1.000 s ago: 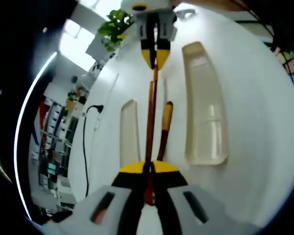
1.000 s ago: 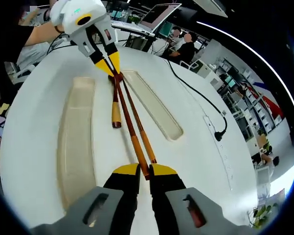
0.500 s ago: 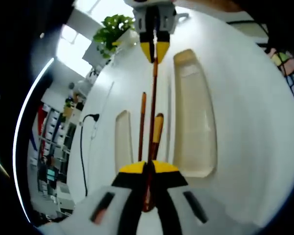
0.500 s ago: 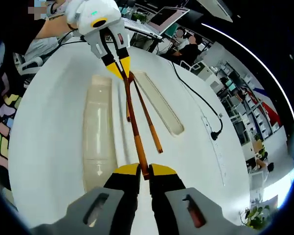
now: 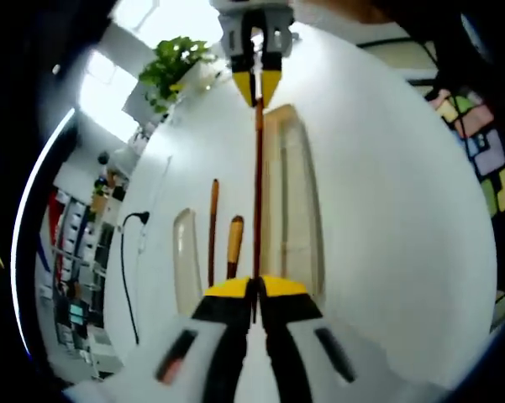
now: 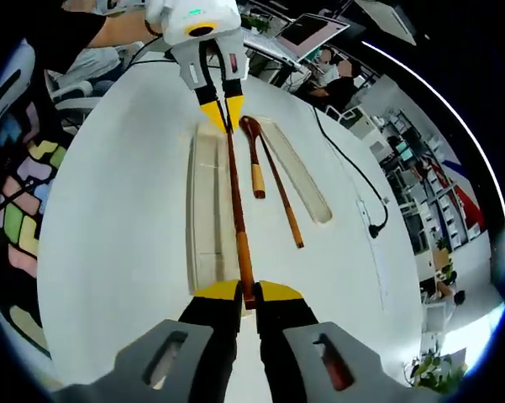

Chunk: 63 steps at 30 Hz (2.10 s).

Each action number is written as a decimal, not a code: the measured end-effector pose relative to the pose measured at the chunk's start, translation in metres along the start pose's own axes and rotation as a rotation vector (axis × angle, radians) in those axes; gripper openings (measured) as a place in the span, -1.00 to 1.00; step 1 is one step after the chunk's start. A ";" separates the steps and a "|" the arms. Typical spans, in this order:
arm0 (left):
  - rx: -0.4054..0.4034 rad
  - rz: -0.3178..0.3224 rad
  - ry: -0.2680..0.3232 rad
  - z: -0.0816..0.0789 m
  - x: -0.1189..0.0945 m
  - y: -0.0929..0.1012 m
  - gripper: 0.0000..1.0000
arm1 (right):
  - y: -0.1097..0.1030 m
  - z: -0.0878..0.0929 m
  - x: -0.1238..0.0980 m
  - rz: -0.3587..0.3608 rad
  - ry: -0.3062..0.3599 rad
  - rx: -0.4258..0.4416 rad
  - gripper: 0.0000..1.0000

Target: Arrange the utensils inside the cutlery case until each visible utensil rests in its matching compartment.

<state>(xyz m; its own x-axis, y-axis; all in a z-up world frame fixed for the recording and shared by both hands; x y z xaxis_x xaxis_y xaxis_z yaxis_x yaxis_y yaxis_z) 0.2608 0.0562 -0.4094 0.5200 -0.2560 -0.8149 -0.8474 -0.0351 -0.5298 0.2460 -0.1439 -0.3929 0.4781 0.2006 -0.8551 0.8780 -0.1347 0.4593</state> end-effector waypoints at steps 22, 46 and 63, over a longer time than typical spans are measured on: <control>-0.165 0.140 0.046 0.002 0.003 0.006 -0.91 | -0.008 0.007 0.008 -0.143 0.021 0.058 -0.90; -0.150 0.176 0.064 -0.002 0.001 0.012 -0.91 | -0.010 0.013 0.014 -0.202 0.061 0.064 -0.89; -0.156 0.258 0.076 -0.008 -0.006 0.018 -0.89 | -0.006 0.016 0.019 -0.200 0.072 0.084 -0.89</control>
<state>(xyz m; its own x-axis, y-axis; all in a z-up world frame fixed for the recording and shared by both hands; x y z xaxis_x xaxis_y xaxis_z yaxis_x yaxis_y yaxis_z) 0.2415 0.0497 -0.4118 0.2809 -0.3471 -0.8948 -0.9597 -0.1059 -0.2602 0.2494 -0.1549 -0.4159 0.2978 0.2997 -0.9064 0.9519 -0.1651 0.2581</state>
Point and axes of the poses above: the point that each gripper's makers call its tool centre point, and the gripper's own axes: x roughly forward along the fingers, y roughly to its right, z roughly out of its underside, the point moved 4 cm from there along -x, roughly backward along the fingers, and after that the axes turned 14 degrees about -y, right-handed, at the moved point
